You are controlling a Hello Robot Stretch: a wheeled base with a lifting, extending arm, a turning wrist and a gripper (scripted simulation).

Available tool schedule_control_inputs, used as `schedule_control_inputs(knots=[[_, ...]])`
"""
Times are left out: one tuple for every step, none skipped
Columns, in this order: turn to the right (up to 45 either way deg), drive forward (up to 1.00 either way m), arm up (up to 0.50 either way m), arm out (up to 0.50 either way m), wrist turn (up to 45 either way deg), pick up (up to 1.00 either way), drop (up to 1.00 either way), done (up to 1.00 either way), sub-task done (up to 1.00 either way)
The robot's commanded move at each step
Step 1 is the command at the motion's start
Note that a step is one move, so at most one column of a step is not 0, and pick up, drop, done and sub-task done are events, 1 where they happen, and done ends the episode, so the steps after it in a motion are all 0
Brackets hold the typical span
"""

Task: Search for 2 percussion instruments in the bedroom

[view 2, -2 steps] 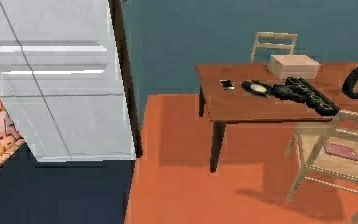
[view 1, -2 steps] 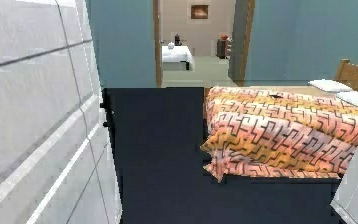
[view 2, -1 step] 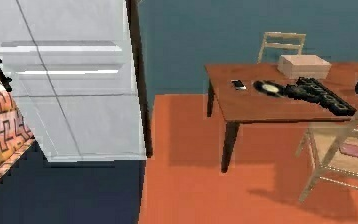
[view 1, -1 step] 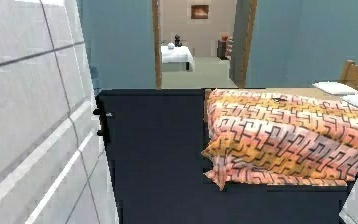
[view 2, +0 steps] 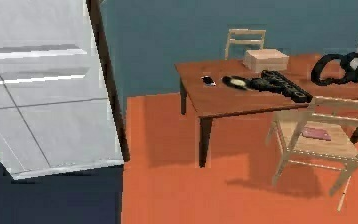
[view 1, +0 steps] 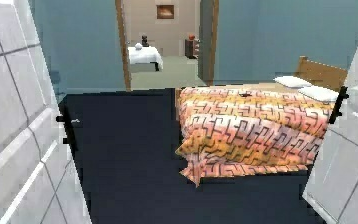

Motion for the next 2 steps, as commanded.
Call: schedule_control_inputs(knots=[[0.0, 1.0, 0.0, 0.0, 0.0, 0.0, 0.0, 0.0, 0.0], [3.0, 0.0, 0.0, 0.0, 0.0, 0.0, 0.0, 0.0, 0.0]])
